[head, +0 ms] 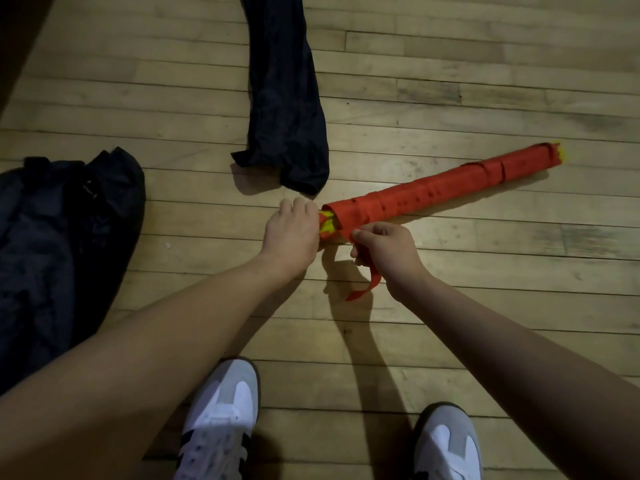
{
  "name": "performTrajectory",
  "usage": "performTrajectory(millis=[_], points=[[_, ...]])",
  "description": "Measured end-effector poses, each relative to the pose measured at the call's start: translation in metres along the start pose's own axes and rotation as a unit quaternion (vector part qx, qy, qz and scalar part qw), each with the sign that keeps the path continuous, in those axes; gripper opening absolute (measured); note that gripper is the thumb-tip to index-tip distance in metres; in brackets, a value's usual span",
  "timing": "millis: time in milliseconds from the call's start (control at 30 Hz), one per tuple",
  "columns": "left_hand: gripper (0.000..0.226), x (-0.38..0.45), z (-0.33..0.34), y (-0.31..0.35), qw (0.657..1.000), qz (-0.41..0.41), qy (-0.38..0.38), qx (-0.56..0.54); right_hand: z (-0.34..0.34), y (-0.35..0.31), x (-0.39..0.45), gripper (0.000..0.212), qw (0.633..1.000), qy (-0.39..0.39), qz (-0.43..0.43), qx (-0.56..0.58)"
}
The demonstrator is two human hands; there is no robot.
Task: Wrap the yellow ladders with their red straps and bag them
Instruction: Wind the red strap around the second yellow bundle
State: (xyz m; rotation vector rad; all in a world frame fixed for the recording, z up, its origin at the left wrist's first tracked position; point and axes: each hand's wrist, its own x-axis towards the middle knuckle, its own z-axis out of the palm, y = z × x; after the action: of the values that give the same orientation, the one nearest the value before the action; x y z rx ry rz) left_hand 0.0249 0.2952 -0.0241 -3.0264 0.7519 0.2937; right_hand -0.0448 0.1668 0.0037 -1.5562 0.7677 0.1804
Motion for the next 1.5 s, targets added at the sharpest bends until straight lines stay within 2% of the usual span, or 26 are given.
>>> performTrajectory(millis=[167, 267, 333, 467, 533, 600, 733, 800, 867, 967, 1067, 1200, 1300, 1400, 1467, 1500], points=[[0.053, -0.015, 0.014, 0.006, 0.999, 0.034, -0.004, -0.004, -0.001, 0.011, 0.001, 0.02, 0.999, 0.012, 0.029, -0.016], [0.048, -0.023, 0.011, 0.003, 0.993, 0.017, -0.047, -0.109, -0.005, 0.019, -0.004, 0.021, 0.998, 0.004, 0.052, -0.033], [0.045, -0.029, 0.008, 0.002, 0.986, 0.018, -0.062, -0.153, -0.007, 0.022, -0.007, 0.014, 0.997, -0.003, 0.062, -0.036], [0.048, -0.028, 0.001, -0.003, 0.983, 0.002, -0.073, -0.167, -0.007, 0.025, -0.008, 0.015, 0.997, -0.007, 0.065, -0.049], [0.059, -0.025, -0.002, -0.003, 0.983, -0.011, -0.082, -0.165, -0.005, 0.023, -0.01, 0.012, 0.996, -0.022, 0.065, -0.058], [0.064, -0.022, -0.004, 0.002, 0.986, 0.001, -0.104, -0.128, -0.002, 0.021, -0.012, 0.012, 0.995, -0.042, 0.063, -0.068], [0.057, -0.019, -0.009, 0.007, 0.988, 0.046, -0.147, -0.028, -0.003, 0.023, -0.014, 0.012, 0.993, -0.054, 0.065, -0.082], [0.062, -0.021, -0.006, 0.003, 0.98, 0.063, -0.181, -0.052, -0.005, 0.026, -0.015, 0.011, 0.993, -0.053, 0.067, -0.08], [0.062, -0.025, -0.005, -0.002, 0.968, 0.056, -0.208, -0.127, -0.007, 0.028, -0.017, 0.011, 0.993, -0.057, 0.069, -0.073], [0.049, -0.025, -0.004, -0.007, 0.964, 0.048, -0.199, -0.171, -0.009, 0.03, -0.02, 0.012, 0.993, -0.058, 0.07, -0.074], [0.048, -0.022, -0.008, -0.001, 0.964, 0.02, -0.197, -0.175, -0.009, 0.03, -0.021, 0.015, 0.993, -0.059, 0.072, -0.076], [0.051, -0.031, -0.002, 0.009, 0.983, 0.023, -0.127, -0.134, -0.009, 0.029, -0.024, 0.017, 0.992, -0.059, 0.066, -0.093], [0.051, -0.039, 0.003, 0.013, 0.98, 0.02, -0.09, -0.174, -0.007, 0.032, -0.029, 0.017, 0.992, -0.055, 0.067, -0.095], [0.06, -0.035, 0.003, 0.016, 0.966, -0.009, -0.096, -0.241, -0.005, 0.033, -0.031, 0.016, 0.993, -0.045, 0.069, -0.085], [0.062, -0.033, 0.004, 0.019, 0.967, -0.018, -0.103, -0.233, -0.006, 0.031, -0.03, 0.016, 0.993, -0.033, 0.059, -0.095], [0.056, -0.032, 0.005, 0.02, 0.97, -0.018, -0.1, -0.222, -0.006, 0.029, -0.029, 0.017, 0.993, -0.025, 0.055, -0.1]])
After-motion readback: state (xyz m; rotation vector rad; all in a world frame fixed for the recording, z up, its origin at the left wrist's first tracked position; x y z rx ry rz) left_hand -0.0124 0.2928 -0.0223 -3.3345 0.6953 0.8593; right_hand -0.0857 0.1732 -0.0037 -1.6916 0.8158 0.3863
